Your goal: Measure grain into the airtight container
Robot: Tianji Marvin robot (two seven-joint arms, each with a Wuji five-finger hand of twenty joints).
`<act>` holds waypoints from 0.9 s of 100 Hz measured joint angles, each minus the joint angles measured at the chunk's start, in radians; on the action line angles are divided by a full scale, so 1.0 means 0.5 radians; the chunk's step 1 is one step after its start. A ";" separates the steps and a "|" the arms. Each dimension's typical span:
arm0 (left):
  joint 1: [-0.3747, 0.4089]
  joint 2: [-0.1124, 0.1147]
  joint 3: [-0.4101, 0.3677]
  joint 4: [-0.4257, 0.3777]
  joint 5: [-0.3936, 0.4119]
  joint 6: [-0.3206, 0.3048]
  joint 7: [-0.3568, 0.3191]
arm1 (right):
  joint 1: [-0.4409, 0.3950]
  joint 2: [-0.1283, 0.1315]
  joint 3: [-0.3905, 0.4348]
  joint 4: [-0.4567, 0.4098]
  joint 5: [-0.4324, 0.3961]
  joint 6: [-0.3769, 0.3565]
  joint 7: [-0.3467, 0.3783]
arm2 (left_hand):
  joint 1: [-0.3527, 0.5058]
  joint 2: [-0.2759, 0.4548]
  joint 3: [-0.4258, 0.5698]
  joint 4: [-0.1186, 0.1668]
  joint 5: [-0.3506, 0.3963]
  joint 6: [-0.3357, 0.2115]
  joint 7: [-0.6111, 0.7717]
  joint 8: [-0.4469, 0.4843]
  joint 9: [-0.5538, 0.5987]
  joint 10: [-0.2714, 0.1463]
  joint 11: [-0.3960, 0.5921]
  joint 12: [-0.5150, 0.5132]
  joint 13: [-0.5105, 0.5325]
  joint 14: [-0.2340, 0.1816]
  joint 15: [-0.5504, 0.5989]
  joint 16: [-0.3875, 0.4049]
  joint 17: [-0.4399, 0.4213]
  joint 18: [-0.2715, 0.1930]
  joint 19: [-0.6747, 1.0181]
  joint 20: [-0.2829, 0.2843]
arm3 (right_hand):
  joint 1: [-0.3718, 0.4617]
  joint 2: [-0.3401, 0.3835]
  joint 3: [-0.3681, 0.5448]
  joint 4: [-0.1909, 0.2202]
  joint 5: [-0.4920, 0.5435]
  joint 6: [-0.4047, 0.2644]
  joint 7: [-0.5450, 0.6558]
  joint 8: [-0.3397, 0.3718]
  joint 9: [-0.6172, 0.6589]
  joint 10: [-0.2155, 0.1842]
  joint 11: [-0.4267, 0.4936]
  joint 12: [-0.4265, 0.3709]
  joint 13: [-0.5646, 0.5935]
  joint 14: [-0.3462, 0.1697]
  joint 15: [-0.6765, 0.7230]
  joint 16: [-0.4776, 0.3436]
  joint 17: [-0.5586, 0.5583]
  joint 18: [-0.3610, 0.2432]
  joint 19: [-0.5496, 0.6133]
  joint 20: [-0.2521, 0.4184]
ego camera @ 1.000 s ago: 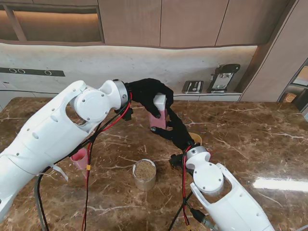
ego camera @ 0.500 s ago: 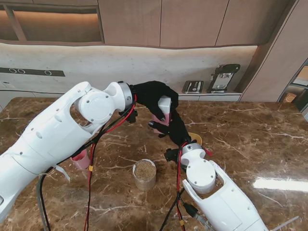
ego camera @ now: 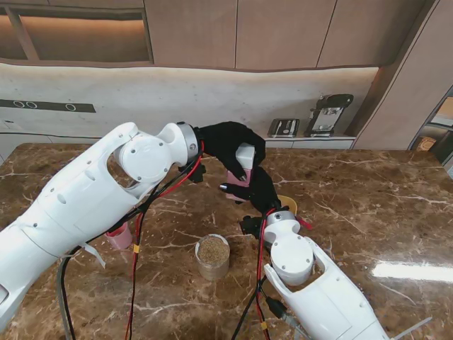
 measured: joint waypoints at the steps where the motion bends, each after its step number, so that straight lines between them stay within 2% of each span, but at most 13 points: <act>1: 0.001 0.000 0.000 0.000 -0.001 0.000 0.000 | 0.000 -0.001 0.000 0.000 0.005 0.000 -0.003 | 0.000 0.000 0.000 0.000 0.000 0.000 0.000 0.000 0.000 0.000 0.000 0.000 0.000 0.000 0.000 0.000 0.000 0.000 0.000 0.000 | 0.002 -0.004 -0.009 0.000 0.002 -0.004 0.022 -0.017 0.015 0.001 -0.014 -0.017 0.018 0.003 0.000 0.000 0.017 -0.001 0.003 0.000; 7: 0.003 -0.001 -0.002 0.000 -0.007 -0.003 0.003 | -0.001 -0.009 -0.004 0.000 0.032 0.000 -0.028 | 0.000 0.000 0.000 0.000 0.000 0.001 0.000 0.000 0.000 0.000 0.000 0.000 0.000 0.000 0.000 0.000 -0.001 0.005 0.000 0.001 | 0.024 -0.015 -0.064 0.000 0.006 -0.019 0.096 -0.099 0.100 0.010 -0.079 -0.078 0.095 0.017 0.026 0.000 0.086 -0.001 0.055 0.000; 16: 0.004 -0.001 -0.005 0.000 -0.017 -0.014 0.004 | -0.001 -0.022 -0.013 0.000 0.042 -0.003 -0.069 | -0.001 0.000 0.000 0.000 0.000 0.012 0.000 -0.071 -0.003 0.000 0.000 -0.012 -0.020 0.000 0.033 -0.041 -0.025 0.013 -0.013 0.050 | 0.024 -0.048 -0.098 0.000 0.051 -0.026 0.148 -0.127 0.236 0.026 -0.203 -0.011 0.237 0.054 0.086 0.000 0.198 0.000 0.151 0.000; 24: 0.014 -0.002 -0.022 -0.002 -0.031 -0.029 0.004 | 0.003 -0.034 -0.023 0.015 0.040 -0.042 -0.115 | -0.002 0.023 0.000 0.000 -0.021 0.026 0.000 -0.193 -0.044 0.000 0.044 -0.105 -0.090 -0.004 0.149 -0.169 -0.073 0.014 -0.048 0.092 | 0.020 -0.057 -0.129 0.000 0.083 -0.026 0.163 -0.133 0.290 0.041 -0.227 0.050 0.299 0.075 0.144 0.001 0.249 0.011 0.204 0.000; 28: 0.022 -0.002 -0.032 -0.006 -0.034 -0.032 0.005 | 0.007 -0.040 -0.027 0.027 0.033 -0.066 -0.133 | -0.013 0.053 0.012 0.000 -0.045 0.038 -0.001 -0.243 -0.104 0.000 0.116 -0.197 -0.175 -0.036 0.224 -0.296 -0.130 0.015 -0.109 0.207 | 0.017 -0.058 -0.145 0.000 0.091 -0.026 0.165 -0.133 0.310 0.044 -0.228 0.073 0.320 0.079 0.171 0.018 0.262 0.015 0.226 0.000; 34: 0.033 -0.001 -0.042 -0.012 -0.032 -0.038 0.005 | 0.010 -0.045 -0.027 0.036 0.022 -0.083 -0.137 | -0.111 0.110 0.160 0.000 -0.113 0.055 -0.062 -0.319 -0.221 -0.003 0.244 -0.442 -0.300 -0.082 0.262 -0.574 -0.251 0.025 -0.152 0.338 | 0.015 -0.058 -0.146 -0.002 0.092 -0.026 0.188 -0.133 0.329 0.044 -0.228 0.094 0.340 0.080 0.200 0.021 0.269 0.020 0.229 0.001; 40: 0.043 0.002 -0.052 -0.019 -0.027 -0.043 0.003 | 0.013 -0.045 -0.026 0.040 0.007 -0.095 -0.136 | -0.203 0.194 0.246 0.003 -0.181 0.073 -0.211 -0.420 -0.309 -0.044 0.280 -0.758 -0.420 -0.128 0.203 -0.769 -0.430 0.056 -0.321 0.352 | 0.012 -0.058 -0.146 -0.003 0.092 -0.026 0.194 -0.133 0.338 0.044 -0.229 0.101 0.348 0.081 0.218 0.021 0.270 0.022 0.230 0.016; 43: 0.049 0.003 -0.060 -0.024 -0.028 -0.043 0.000 | 0.015 -0.045 -0.026 0.042 -0.006 -0.101 -0.135 | -0.227 0.220 0.253 0.011 -0.187 0.091 -0.289 -0.450 -0.347 -0.051 0.280 -0.848 -0.469 -0.140 0.156 -0.834 -0.567 -0.016 -0.504 0.315 | 0.011 -0.058 -0.146 -0.003 0.093 -0.027 0.195 -0.133 0.348 0.044 -0.229 0.110 0.363 0.081 0.222 0.022 0.275 0.025 0.230 0.021; 49: 0.065 0.005 -0.083 -0.039 -0.032 -0.043 -0.011 | 0.018 -0.045 -0.026 0.044 -0.031 -0.112 -0.134 | -0.305 0.303 0.299 0.017 -0.239 0.100 -0.452 -0.526 -0.414 -0.109 0.250 -0.967 -0.533 -0.179 0.062 -0.947 -0.756 -0.034 -0.641 0.312 | 0.010 -0.058 -0.147 -0.004 0.095 -0.029 0.195 -0.132 0.357 0.044 -0.229 0.113 0.379 0.081 0.226 0.023 0.284 0.025 0.230 0.021; 52: 0.072 0.007 -0.093 -0.049 -0.032 -0.043 -0.016 | 0.020 -0.046 -0.026 0.046 -0.044 -0.118 -0.135 | -0.351 0.345 0.299 0.068 -0.286 0.107 -0.558 -0.576 -0.454 -0.141 0.209 -1.032 -0.596 -0.197 0.002 -1.000 -0.834 -0.035 -0.693 0.310 | 0.010 -0.058 -0.147 -0.004 0.096 -0.030 0.195 -0.131 0.359 0.044 -0.229 0.113 0.381 0.081 0.226 0.024 0.284 0.026 0.230 0.022; 59: 0.085 0.016 -0.111 -0.082 -0.018 -0.041 -0.032 | 0.023 -0.047 -0.027 0.050 -0.070 -0.126 -0.139 | -0.429 0.417 0.309 0.106 -0.378 0.121 -0.740 -0.671 -0.558 -0.208 0.159 -1.093 -0.697 -0.238 -0.123 -1.077 -0.988 -0.035 -0.794 0.301 | 0.010 -0.059 -0.150 -0.004 0.103 -0.031 0.195 -0.131 0.367 0.045 -0.229 0.114 0.383 0.081 0.242 0.025 0.284 0.026 0.231 0.037; 75: 0.115 0.028 -0.175 -0.164 0.014 -0.021 -0.059 | 0.028 -0.050 -0.028 0.064 -0.124 -0.129 -0.171 | -0.586 0.445 0.072 0.141 -0.528 0.123 -0.993 -0.817 -0.796 -0.270 0.032 -1.168 -0.889 -0.300 -0.290 -1.156 -1.238 -0.014 -1.055 0.292 | 0.009 -0.059 -0.151 -0.004 0.107 -0.031 0.195 -0.131 0.374 0.048 -0.229 0.114 0.392 0.081 0.247 0.026 0.288 0.027 0.232 0.050; 90: 0.153 0.042 -0.263 -0.260 0.062 0.018 -0.090 | 0.028 -0.058 -0.027 0.076 -0.149 -0.135 -0.215 | -0.661 0.518 -0.161 0.138 -0.567 0.176 -1.150 -0.908 -0.871 -0.275 -0.053 -1.251 -0.936 -0.307 -0.377 -1.210 -1.303 -0.012 -1.177 0.293 | -0.011 -0.059 -0.152 -0.004 0.118 -0.031 0.195 -0.131 0.409 0.050 -0.236 0.115 0.426 0.082 0.262 0.028 0.309 0.027 0.232 0.072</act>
